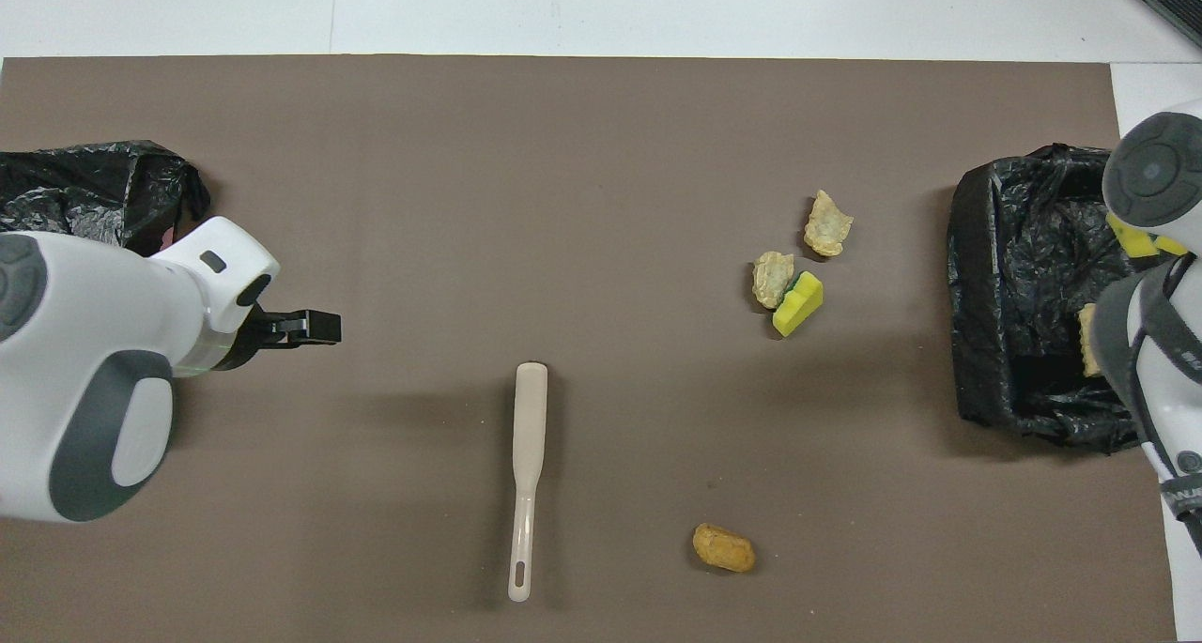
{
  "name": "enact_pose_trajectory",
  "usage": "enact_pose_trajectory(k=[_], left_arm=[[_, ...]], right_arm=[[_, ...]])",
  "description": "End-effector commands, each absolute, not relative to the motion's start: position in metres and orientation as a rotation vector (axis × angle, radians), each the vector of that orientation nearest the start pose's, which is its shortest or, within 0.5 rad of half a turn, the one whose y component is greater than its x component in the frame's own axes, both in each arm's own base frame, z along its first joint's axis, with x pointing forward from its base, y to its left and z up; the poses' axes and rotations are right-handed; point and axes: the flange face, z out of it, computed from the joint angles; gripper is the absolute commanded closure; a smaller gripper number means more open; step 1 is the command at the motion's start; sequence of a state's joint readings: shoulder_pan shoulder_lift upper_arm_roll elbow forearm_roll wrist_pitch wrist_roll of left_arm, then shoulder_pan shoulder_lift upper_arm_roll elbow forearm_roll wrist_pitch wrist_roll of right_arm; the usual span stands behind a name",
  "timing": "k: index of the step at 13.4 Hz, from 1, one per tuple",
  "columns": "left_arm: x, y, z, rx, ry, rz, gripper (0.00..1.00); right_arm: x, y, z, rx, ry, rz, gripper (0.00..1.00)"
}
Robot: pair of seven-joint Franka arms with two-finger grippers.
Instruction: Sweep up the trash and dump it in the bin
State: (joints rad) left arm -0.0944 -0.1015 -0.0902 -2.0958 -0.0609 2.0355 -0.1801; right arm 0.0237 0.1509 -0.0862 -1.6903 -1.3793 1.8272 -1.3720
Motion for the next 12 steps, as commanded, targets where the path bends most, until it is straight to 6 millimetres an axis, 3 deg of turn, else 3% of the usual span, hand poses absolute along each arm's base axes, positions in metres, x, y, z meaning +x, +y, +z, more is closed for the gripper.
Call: enact_pose_trajectory(k=[1, 5, 9, 12], left_arm=[[0.534, -0.081, 0.516, -3.172, -0.049, -0.031, 0.0], [0.534, -0.05, 0.578, -3.134, -0.058, -0.063, 0.0], [0.515, -0.051, 0.622, -3.133, -0.057, -0.061, 0.0], [0.513, -0.046, 0.635, -3.133, 0.018, -0.065, 0.0]], right_arm=[[0.611, -0.114, 0.571, 1.203, 1.472, -1.036, 1.0], [0.614, -0.089, 0.573, 1.184, 1.496, -1.009, 1.0], [0.614, -0.082, 0.583, 1.035, 1.511, -1.075, 1.0], [0.616, -0.081, 0.584, 1.006, 1.492, -1.072, 1.0]])
